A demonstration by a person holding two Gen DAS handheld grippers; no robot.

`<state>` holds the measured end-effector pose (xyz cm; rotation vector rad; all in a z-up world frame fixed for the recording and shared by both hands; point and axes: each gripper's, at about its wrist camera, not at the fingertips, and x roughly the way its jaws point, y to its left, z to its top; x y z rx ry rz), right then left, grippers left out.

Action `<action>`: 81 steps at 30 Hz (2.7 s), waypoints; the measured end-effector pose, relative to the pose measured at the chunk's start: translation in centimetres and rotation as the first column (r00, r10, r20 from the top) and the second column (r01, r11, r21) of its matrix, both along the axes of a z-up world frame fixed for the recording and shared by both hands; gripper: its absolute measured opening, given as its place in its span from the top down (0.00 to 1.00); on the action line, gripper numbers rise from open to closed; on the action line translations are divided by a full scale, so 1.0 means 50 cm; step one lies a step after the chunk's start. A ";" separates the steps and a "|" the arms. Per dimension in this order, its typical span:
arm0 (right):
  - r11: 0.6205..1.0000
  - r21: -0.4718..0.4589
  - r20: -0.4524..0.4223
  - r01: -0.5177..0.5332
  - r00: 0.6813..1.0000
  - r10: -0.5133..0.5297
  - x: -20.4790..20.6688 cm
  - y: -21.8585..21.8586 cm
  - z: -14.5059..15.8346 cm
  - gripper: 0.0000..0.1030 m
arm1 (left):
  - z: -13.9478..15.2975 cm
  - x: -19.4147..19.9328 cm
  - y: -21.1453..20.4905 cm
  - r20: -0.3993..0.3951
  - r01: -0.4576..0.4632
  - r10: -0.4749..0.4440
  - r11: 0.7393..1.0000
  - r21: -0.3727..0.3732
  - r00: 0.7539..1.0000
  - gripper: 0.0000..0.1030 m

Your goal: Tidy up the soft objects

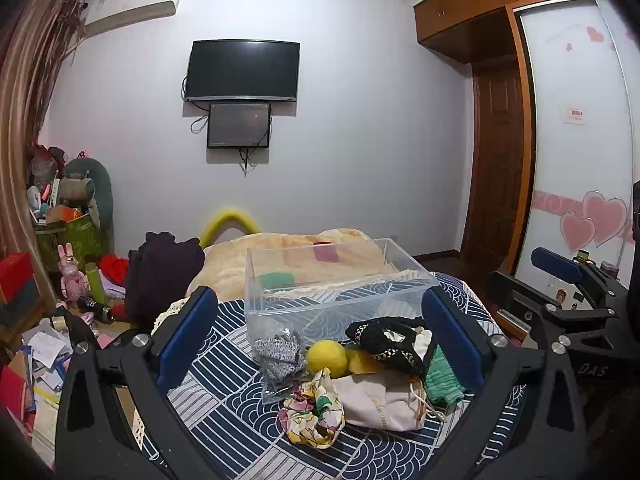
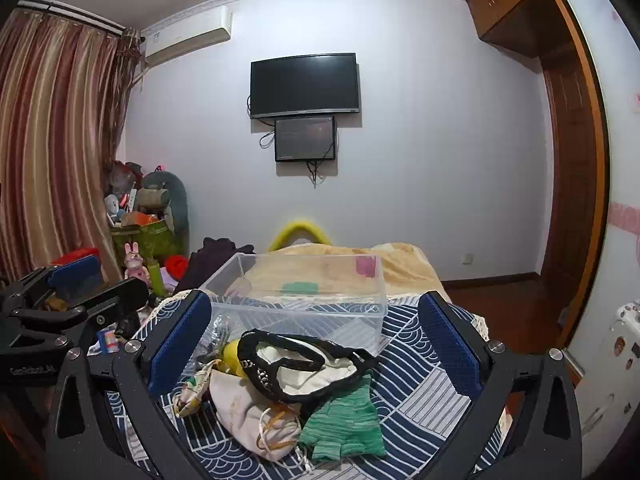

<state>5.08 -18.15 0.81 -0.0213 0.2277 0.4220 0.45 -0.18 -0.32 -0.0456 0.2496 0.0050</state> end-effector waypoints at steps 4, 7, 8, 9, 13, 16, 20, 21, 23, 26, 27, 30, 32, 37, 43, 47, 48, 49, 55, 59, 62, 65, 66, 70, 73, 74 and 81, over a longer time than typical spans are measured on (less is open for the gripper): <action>1.000 0.002 -0.008 -0.002 1.000 0.002 0.000 0.002 -0.002 0.00 | -0.003 0.002 0.001 -0.003 -0.001 0.001 1.000 -0.006 1.000 0.00; 1.000 0.004 -0.012 0.000 1.000 0.000 -0.001 0.003 -0.003 0.00 | -0.004 0.003 0.001 -0.004 0.002 -0.002 1.000 -0.009 1.000 0.00; 1.000 0.004 -0.014 0.000 1.000 0.000 0.000 0.004 -0.004 0.00 | -0.004 0.003 0.001 -0.005 0.003 -0.003 1.000 -0.011 1.000 0.00; 1.000 0.004 -0.017 0.000 1.000 0.000 0.003 0.003 -0.005 0.00 | -0.005 0.003 0.001 -0.005 0.004 -0.004 1.000 -0.010 1.000 0.00; 1.000 0.010 -0.025 -0.001 1.000 0.001 0.005 0.004 -0.009 0.00 | -0.006 0.003 0.001 -0.005 0.003 -0.003 1.000 -0.010 1.000 0.00; 1.000 0.013 -0.028 -0.001 1.000 0.002 0.005 0.005 -0.011 0.00 | -0.007 0.003 0.000 -0.006 0.003 -0.003 1.000 -0.011 1.000 0.00; 1.000 0.012 -0.027 0.000 1.000 0.000 0.006 0.004 -0.010 0.00 | -0.009 0.002 0.000 -0.007 0.002 -0.003 1.000 -0.012 1.000 0.00; 1.000 0.012 -0.027 0.001 1.000 -0.001 0.006 0.004 -0.011 0.00 | -0.009 0.002 0.000 -0.006 0.002 -0.002 1.000 -0.011 1.000 0.00; 1.000 0.012 -0.026 0.001 1.000 -0.001 0.006 0.004 -0.011 0.00 | -0.009 0.001 0.000 -0.005 0.001 -0.001 1.000 -0.010 1.000 0.00; 1.000 0.013 -0.025 0.001 1.000 0.000 0.006 0.004 -0.011 0.00 | -0.011 0.000 0.000 -0.003 -0.001 0.001 1.000 -0.008 1.000 0.00; 1.000 0.012 -0.026 0.000 1.000 0.000 0.006 0.004 -0.010 0.00 | -0.011 -0.001 0.000 -0.001 -0.002 0.002 1.000 -0.008 1.000 0.00; 1.000 0.012 -0.026 0.000 1.000 0.000 0.007 0.003 -0.011 0.00 | -0.011 -0.002 0.000 -0.001 -0.001 0.001 1.000 -0.008 1.000 0.00; 1.000 0.012 -0.025 -0.001 1.000 0.001 0.008 0.003 -0.011 0.00 | -0.011 -0.002 -0.001 -0.002 -0.001 0.001 1.000 -0.007 1.000 0.00; 1.000 0.013 -0.024 0.000 1.000 0.001 0.007 0.003 -0.011 0.00 | -0.009 -0.003 -0.001 0.001 -0.003 0.003 1.000 -0.004 1.000 0.00; 1.000 0.014 -0.022 0.000 1.000 0.000 0.006 0.003 -0.009 0.00 | -0.006 -0.005 -0.001 0.001 0.000 0.000 1.000 -0.006 1.000 0.00; 1.000 0.015 -0.022 -0.001 1.000 0.001 0.006 0.003 -0.009 0.00 | -0.005 -0.005 0.000 0.001 0.001 -0.001 1.000 -0.006 1.000 0.00; 1.000 0.015 -0.020 -0.002 1.000 0.002 0.005 0.003 -0.009 0.00 | -0.005 -0.005 0.000 0.002 0.000 0.000 1.000 -0.007 1.000 0.00; 1.000 0.016 -0.020 -0.002 1.000 0.002 0.005 0.004 -0.009 0.00 | -0.005 -0.004 -0.001 0.001 -0.001 0.001 1.000 -0.007 1.000 0.00; 1.000 0.014 -0.017 -0.005 1.000 0.005 0.004 0.004 -0.008 0.00 | -0.005 -0.004 -0.001 0.001 -0.002 0.002 1.000 -0.007 1.000 0.00; 1.000 0.013 -0.011 -0.013 1.000 0.013 0.000 0.006 -0.008 0.00 | -0.005 -0.001 0.001 -0.002 -0.008 0.008 1.000 -0.013 1.000 0.00; 1.000 0.011 -0.008 -0.016 1.000 0.016 -0.001 0.007 -0.008 0.00 | -0.005 0.001 0.004 -0.005 -0.006 0.006 1.000 -0.020 1.000 0.00; 1.000 0.011 -0.011 -0.016 1.000 0.016 0.001 0.006 -0.010 0.00 | -0.006 0.005 0.006 -0.010 -0.003 0.003 1.000 -0.024 1.000 0.00; 1.000 0.011 -0.013 -0.014 1.000 0.014 0.003 0.006 -0.010 0.00 | -0.007 0.008 0.005 -0.011 -0.001 0.001 1.000 -0.023 1.000 0.00; 1.000 0.006 -0.029 0.001 1.000 -0.001 0.017 0.006 -0.018 0.00 | -0.015 0.020 0.008 -0.025 0.001 -0.001 1.000 -0.018 1.000 0.00; 1.000 0.005 -0.060 0.000 0.998 0.001 0.038 0.002 -0.030 0.00 | -0.028 0.036 0.016 -0.045 0.016 -0.017 1.000 -0.026 0.999 0.00; 1.000 0.006 -0.073 -0.005 0.997 0.005 0.045 0.000 -0.035 0.00 | -0.035 0.044 0.020 -0.059 0.020 -0.022 0.999 -0.034 0.998 0.00; 0.999 0.000 -0.174 -0.045 0.984 0.044 0.089 0.001 -0.076 0.19 | -0.092 0.118 0.064 -0.176 -0.008 -0.011 0.994 -0.106 0.984 0.27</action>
